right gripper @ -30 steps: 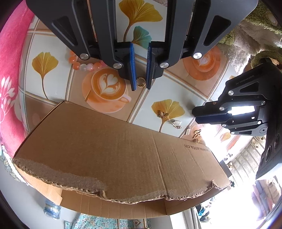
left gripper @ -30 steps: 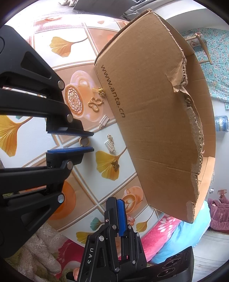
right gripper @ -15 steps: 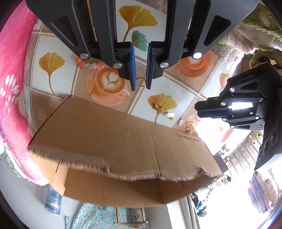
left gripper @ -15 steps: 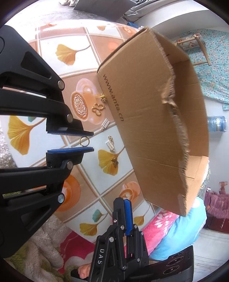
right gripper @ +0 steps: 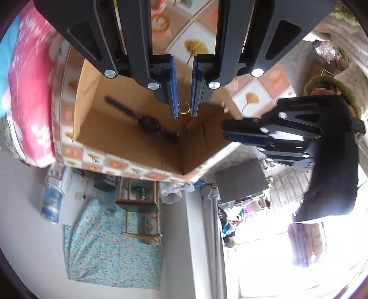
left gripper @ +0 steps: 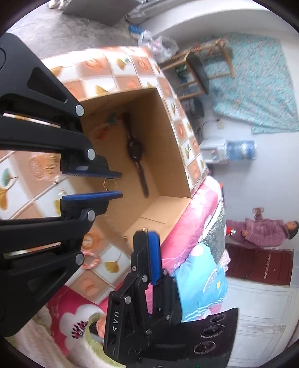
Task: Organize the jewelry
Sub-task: 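Carry the gold ring into the box with the right gripper and release, then move the right tool to the gold charms and grasp the rhinestone bar charm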
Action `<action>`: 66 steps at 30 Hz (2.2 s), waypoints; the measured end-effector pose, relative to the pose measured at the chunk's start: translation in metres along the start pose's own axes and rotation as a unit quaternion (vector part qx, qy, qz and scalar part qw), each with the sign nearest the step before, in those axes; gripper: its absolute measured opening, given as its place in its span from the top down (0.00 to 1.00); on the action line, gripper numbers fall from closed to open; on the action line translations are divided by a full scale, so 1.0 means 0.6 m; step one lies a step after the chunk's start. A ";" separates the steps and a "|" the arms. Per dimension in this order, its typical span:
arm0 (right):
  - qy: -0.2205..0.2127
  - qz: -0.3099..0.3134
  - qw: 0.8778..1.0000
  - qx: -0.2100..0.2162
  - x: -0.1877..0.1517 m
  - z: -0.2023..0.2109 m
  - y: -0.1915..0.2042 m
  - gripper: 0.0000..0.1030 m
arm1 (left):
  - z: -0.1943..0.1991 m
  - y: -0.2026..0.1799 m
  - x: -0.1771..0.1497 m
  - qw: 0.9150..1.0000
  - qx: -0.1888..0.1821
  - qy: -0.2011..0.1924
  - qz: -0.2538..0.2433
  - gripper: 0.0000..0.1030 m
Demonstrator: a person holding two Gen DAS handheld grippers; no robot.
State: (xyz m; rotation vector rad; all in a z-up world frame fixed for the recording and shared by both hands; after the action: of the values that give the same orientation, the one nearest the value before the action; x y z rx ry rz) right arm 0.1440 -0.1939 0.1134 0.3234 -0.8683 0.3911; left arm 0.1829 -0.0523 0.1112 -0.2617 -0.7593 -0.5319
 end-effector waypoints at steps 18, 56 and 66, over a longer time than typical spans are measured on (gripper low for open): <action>0.303 -0.117 0.944 0.057 0.019 -0.324 -0.160 0.89 | -0.317 0.125 0.037 0.943 -0.008 0.305 0.131 0.83; 0.156 -0.180 0.969 0.067 -0.206 -0.073 0.013 0.74 | -0.005 0.021 -0.262 0.982 0.068 0.071 0.158 0.56; 0.152 -0.061 0.987 0.004 -0.179 -0.148 0.056 0.76 | -0.044 -0.019 -0.275 0.990 0.067 0.053 0.112 0.63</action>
State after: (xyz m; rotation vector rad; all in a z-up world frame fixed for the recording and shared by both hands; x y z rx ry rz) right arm 0.1257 -0.1474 -0.0211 0.3133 -0.5461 0.3203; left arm 0.0926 -0.0129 -0.0245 -0.1899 -0.6503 -0.2782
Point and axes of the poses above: each gripper's, at about its wrist camera, not at the fingertips, and z roughly against the way its jaws point, y to its left, x to its top, the point moved 2 cm from there along -z, roughly the way its jaws point, and after that the axes turned 3 degrees about x, right-handed, at the moved point
